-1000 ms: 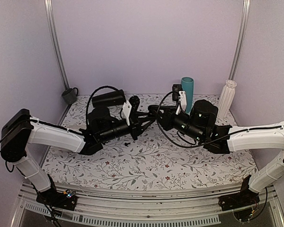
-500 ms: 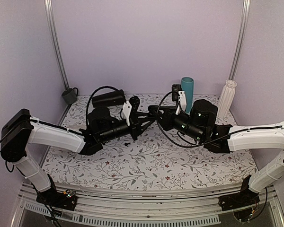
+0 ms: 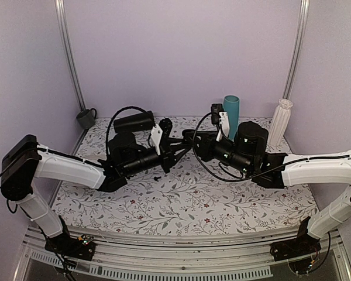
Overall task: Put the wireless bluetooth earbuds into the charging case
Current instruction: Insert the left earbud into the left side groove of the charging case.
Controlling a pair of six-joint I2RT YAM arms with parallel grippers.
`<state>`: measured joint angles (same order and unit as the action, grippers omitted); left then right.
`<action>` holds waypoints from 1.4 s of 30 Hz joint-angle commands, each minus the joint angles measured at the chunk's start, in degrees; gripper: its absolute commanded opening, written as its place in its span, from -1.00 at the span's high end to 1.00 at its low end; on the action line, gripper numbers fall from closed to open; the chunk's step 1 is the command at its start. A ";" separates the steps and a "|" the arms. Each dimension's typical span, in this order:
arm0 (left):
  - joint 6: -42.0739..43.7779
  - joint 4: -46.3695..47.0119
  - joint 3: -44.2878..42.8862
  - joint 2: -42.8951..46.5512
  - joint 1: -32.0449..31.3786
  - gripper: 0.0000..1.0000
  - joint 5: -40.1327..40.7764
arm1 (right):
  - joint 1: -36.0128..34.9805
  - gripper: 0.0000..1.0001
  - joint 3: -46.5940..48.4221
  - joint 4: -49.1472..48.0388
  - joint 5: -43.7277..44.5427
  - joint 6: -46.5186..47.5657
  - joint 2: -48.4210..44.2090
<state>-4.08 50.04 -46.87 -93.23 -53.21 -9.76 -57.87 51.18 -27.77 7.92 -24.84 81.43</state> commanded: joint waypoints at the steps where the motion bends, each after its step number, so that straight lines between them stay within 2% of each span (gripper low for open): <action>1: 0.65 6.80 -0.51 2.44 -0.41 1.00 -1.03 | -0.36 0.49 0.89 5.77 -0.54 -0.53 1.36; 21: 1.53 12.63 0.99 0.14 -0.49 1.00 -0.16 | -0.39 0.45 7.63 15.71 1.54 -0.91 3.69; 25: 2.03 13.74 1.62 -0.52 -0.33 1.00 1.13 | 0.37 0.40 9.31 17.91 0.63 -1.88 2.85; 32: 2.44 16.60 4.64 -1.11 1.32 1.00 1.58 | 2.98 0.20 11.63 19.82 -4.08 -3.74 0.43; 42: 2.44 21.14 9.67 0.45 4.99 1.00 -1.02 | 6.20 0.14 13.46 22.44 -7.83 -4.60 -1.46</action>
<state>-2.52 66.48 -39.42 -94.17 -49.98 -9.15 -52.97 62.63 -7.40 1.87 -28.62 81.97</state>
